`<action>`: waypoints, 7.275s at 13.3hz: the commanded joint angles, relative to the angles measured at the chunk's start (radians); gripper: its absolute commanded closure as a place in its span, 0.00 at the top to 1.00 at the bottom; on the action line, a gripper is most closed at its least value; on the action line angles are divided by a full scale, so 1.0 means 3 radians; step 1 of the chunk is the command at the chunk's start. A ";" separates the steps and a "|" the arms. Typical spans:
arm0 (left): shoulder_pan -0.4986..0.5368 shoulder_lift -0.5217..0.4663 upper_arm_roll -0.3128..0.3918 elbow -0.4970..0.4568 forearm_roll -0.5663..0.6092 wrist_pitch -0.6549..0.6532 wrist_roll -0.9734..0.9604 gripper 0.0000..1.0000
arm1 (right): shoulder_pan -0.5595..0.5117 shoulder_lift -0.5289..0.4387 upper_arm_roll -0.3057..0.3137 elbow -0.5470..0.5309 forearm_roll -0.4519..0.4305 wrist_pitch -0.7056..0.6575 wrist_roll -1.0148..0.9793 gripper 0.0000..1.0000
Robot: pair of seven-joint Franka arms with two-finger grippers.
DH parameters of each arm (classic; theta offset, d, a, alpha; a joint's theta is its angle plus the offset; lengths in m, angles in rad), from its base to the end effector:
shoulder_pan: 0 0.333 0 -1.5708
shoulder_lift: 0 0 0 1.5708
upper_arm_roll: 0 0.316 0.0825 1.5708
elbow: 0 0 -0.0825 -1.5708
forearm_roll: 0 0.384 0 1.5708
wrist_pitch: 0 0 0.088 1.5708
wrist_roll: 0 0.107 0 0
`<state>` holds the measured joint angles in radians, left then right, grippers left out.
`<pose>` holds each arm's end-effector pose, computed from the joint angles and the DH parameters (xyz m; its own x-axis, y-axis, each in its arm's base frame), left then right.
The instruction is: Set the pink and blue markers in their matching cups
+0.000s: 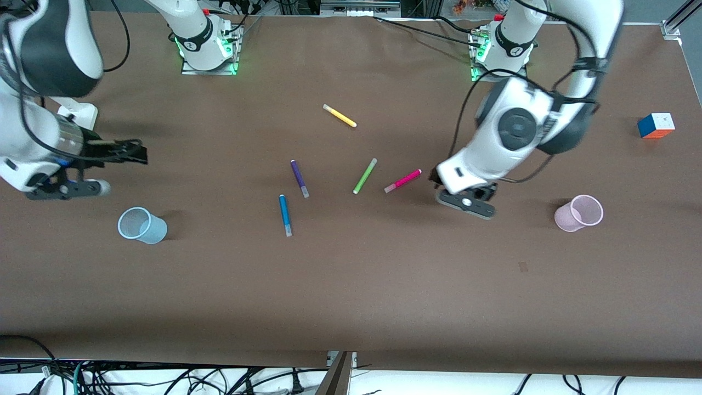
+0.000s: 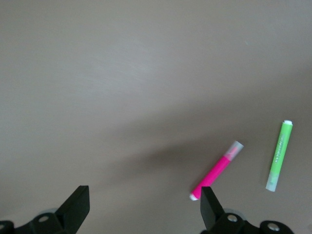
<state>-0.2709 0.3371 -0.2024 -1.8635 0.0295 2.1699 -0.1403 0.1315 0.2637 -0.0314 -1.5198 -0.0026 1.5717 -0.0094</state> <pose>0.5610 -0.2778 0.3387 0.9423 -0.3335 -0.0291 -0.3324 -0.9424 0.0389 0.6150 0.0635 0.4931 0.9719 0.1064 -0.2102 0.1107 -0.9938 0.0087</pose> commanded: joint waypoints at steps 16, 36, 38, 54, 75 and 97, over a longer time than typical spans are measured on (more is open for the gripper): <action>-0.0503 0.0697 0.0020 -0.0430 0.0607 0.0912 -0.0494 1.00 | 0.0921 0.1391 0.0007 0.0030 0.0238 0.2000 0.0210 1.00; 0.0682 0.0349 -0.0348 0.0709 0.0561 -0.1551 0.0972 0.00 | 0.1223 0.1749 0.0013 -0.0057 0.0285 0.2283 0.0369 0.04; 0.0831 0.0349 -0.0333 0.0797 0.0815 -0.1796 0.1402 0.00 | 0.1208 0.1744 0.0013 -0.0057 0.0285 0.2283 0.0328 0.00; 0.1465 0.0748 -0.0323 0.0638 0.3292 -0.2094 0.2748 0.00 | 0.0028 0.0916 -0.0146 -0.0027 0.0866 0.1373 -0.3182 0.00; 0.1425 0.0416 -0.0430 0.1751 0.1423 -0.2202 0.1963 1.00 | -0.1267 0.1274 -0.0131 -0.0011 0.2739 0.0570 -0.6503 0.00; 0.1199 -0.1323 0.0219 0.0439 -0.0328 -0.1491 0.0974 1.00 | -0.1012 0.1228 -0.0110 0.0939 0.1652 -0.0074 -0.4104 1.00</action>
<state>0.0663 -0.0342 -0.1371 -1.7022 -0.0375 1.7049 0.1036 -0.2036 0.6486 -0.0633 -1.2717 0.5751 1.5954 -1.4022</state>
